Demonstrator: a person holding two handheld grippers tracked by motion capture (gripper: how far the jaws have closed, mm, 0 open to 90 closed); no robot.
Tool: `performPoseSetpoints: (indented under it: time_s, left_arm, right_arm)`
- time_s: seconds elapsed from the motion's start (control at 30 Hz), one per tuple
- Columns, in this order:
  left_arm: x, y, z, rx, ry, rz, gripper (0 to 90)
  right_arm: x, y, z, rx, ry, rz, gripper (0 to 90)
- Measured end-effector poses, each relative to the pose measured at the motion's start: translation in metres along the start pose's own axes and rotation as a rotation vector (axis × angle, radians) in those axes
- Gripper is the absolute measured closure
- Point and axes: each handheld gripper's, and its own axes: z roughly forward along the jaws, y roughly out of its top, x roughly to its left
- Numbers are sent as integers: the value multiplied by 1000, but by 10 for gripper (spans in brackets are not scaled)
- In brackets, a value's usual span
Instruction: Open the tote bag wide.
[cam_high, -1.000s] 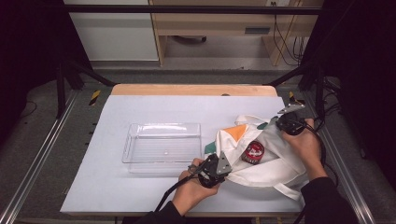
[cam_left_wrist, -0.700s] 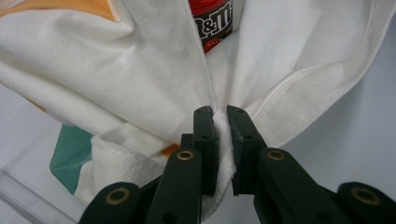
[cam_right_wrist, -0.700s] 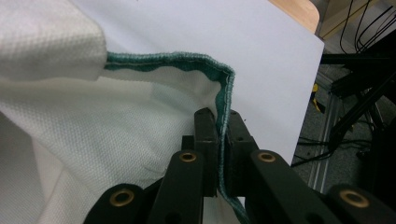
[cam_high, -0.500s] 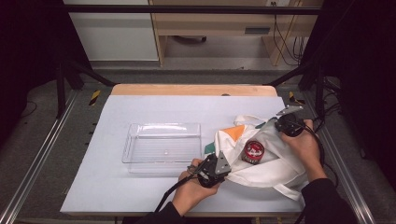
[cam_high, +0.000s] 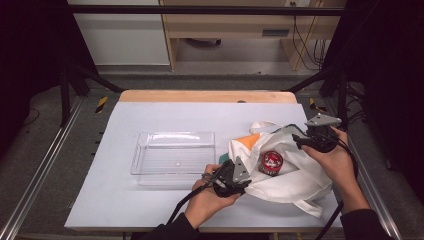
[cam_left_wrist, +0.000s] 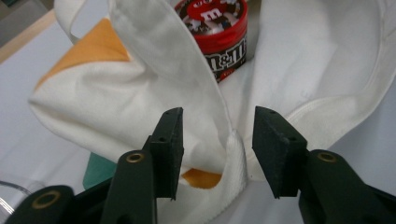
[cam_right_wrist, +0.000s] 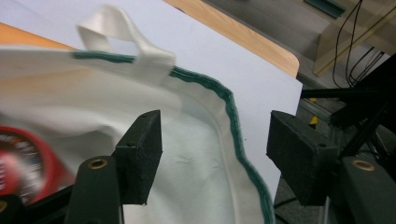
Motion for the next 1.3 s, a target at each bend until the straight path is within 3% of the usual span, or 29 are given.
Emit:
performPoseSetpoints:
  time_s: [0.17,0.33,0.53,0.7,0.9,1.1,1.3]
  left_arm:
    - [4,16,-7,-25,24,10,466]
    - [11,35,-9,-33,46,37,440]
    - [20,57,-8,-50,59,45,432]
    - [23,71,1,-42,65,78,439]
    - [26,80,19,-59,46,66,473]
    - [31,81,31,-27,64,70,521]
    - [40,78,37,12,67,67,638]
  right_arm:
    - [7,-4,-29,-35,4,2,328]
    - [14,-18,-57,-27,-5,-7,339]
    - [20,-41,-83,-15,-23,6,417]
    - [20,-57,-99,-13,-43,19,452]
    - [19,-72,-103,2,-52,44,502]
    - [18,-86,-99,35,-51,78,536]
    - [17,-93,-95,61,-57,85,531]
